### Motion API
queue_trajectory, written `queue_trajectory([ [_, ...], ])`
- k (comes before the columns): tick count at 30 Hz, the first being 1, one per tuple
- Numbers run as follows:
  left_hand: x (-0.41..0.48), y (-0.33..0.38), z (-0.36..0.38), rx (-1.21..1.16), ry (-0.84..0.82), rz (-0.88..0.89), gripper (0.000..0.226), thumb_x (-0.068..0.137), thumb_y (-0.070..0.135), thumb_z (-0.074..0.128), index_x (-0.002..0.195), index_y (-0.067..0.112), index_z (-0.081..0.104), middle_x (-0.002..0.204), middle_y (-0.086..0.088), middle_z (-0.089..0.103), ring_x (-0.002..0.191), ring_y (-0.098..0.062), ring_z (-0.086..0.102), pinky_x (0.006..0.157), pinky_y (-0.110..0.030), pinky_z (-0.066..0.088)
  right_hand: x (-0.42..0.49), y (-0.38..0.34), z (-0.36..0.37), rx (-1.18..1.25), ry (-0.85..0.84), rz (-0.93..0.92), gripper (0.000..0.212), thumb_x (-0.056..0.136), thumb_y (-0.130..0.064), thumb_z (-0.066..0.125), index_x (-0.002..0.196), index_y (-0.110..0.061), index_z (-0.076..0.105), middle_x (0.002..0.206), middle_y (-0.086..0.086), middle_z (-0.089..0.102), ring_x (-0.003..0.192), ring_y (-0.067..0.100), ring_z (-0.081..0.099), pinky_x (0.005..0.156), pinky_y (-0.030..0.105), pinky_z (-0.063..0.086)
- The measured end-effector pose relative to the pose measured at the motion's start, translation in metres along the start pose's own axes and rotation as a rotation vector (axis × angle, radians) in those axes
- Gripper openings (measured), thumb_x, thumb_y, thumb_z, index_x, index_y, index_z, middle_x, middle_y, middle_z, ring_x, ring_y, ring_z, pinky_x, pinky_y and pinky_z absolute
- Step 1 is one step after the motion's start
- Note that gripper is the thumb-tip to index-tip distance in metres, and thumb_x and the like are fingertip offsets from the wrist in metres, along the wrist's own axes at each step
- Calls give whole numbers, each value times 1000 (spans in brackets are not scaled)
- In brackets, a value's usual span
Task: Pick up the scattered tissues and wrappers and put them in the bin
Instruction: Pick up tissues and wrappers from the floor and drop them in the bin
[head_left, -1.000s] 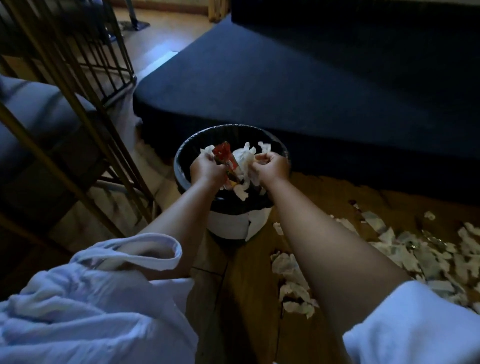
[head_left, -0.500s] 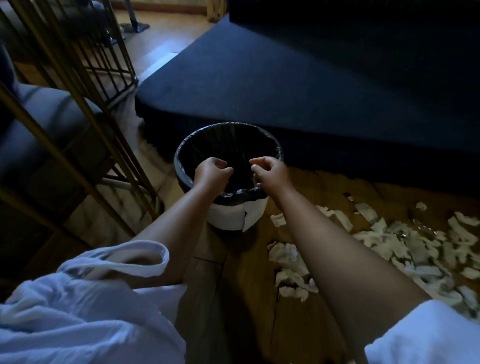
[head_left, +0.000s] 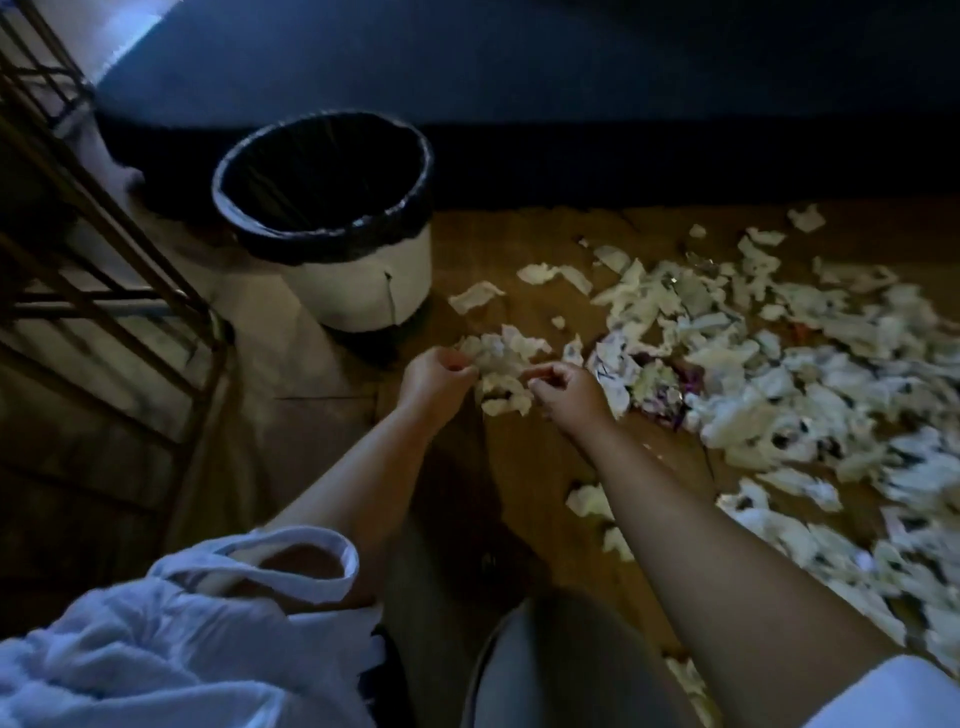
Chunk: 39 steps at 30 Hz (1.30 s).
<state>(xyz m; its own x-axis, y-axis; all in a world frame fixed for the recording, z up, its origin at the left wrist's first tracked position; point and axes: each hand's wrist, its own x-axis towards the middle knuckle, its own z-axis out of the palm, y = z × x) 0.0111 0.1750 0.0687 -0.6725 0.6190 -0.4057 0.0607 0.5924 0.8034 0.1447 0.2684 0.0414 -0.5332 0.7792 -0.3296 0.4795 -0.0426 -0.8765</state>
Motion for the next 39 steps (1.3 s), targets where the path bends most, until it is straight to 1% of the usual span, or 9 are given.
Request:
queue_trajectory([
  [5, -14, -86, 68, 183, -187, -113, 32, 90, 16, 57, 121, 14, 53, 110, -3, 56, 91, -14, 58, 71, -25, 48, -12, 92, -34, -43, 52, 141, 20, 94, -14, 52, 109, -10, 64, 120, 9, 60, 105, 26, 58, 83, 37, 48],
  [8, -22, -142, 100, 332, -248, -210, 39, 86, 20, 61, 124, 13, 52, 125, -7, 53, 111, -24, 55, 95, -37, 48, -21, 142, -54, -113, 185, 170, 20, 92, -13, 53, 107, -9, 65, 115, 9, 63, 102, 25, 59, 77, 31, 43],
  [12, -38, -191, 133, 663, -275, -276, 53, 90, 27, 56, 139, 18, 36, 143, -17, 33, 127, -36, 41, 103, -42, 39, -38, 193, -69, -332, 246, 148, 22, 85, -15, 63, 105, -6, 65, 108, 13, 64, 100, 26, 61, 74, 25, 38],
  [19, -46, -206, 158, 599, -176, -142, 36, 98, 9, 33, 130, 7, 50, 136, -20, 46, 125, -34, 46, 107, -37, 36, -51, 247, -45, -677, 121, 125, 69, 76, -33, 71, 136, -25, 38, 148, 9, 28, 131, 36, 34, 100, 42, 38],
  [23, -43, -195, 159, 591, -187, -130, 34, 97, 11, 39, 130, 6, 48, 134, -18, 51, 125, -32, 48, 107, -40, 37, -41, 250, -36, -876, -47, 78, 53, 89, -22, 54, 139, -26, 39, 142, 7, 39, 122, 33, 46, 95, 39, 41],
  [28, -42, -171, 160, 539, -241, -98, 36, 90, 22, 57, 124, 14, 51, 127, -10, 55, 118, -28, 53, 99, -39, 44, -44, 253, -32, -613, -68, 61, 28, 87, -10, 51, 112, -9, 63, 115, 12, 62, 108, 29, 58, 83, 28, 41],
  [33, -29, -135, 169, 564, -220, 55, 28, 90, 10, 56, 116, 3, 62, 122, -16, 61, 116, -30, 55, 97, -31, 41, -68, 253, -55, -249, 142, 10, 47, 84, -24, 57, 129, -9, 52, 126, 12, 59, 116, 27, 55, 95, 35, 45],
  [37, -15, -102, 194, 556, -223, 201, 28, 91, 14, 56, 118, 6, 61, 122, -12, 61, 117, -27, 56, 102, -34, 43, -70, 255, -101, -325, 454, 15, 24, 80, -13, 65, 98, 1, 70, 103, 20, 63, 98, 34, 60, 80, 26, 38],
  [39, -6, -87, 213, 580, -269, 290, 28, 90, 14, 57, 118, 9, 63, 128, -10, 58, 120, -24, 53, 105, -31, 40, -66, 260, -126, -405, 539, 74, 19, 80, -12, 68, 94, -1, 73, 123, 21, 56, 116, 37, 51, 92, 26, 33],
])
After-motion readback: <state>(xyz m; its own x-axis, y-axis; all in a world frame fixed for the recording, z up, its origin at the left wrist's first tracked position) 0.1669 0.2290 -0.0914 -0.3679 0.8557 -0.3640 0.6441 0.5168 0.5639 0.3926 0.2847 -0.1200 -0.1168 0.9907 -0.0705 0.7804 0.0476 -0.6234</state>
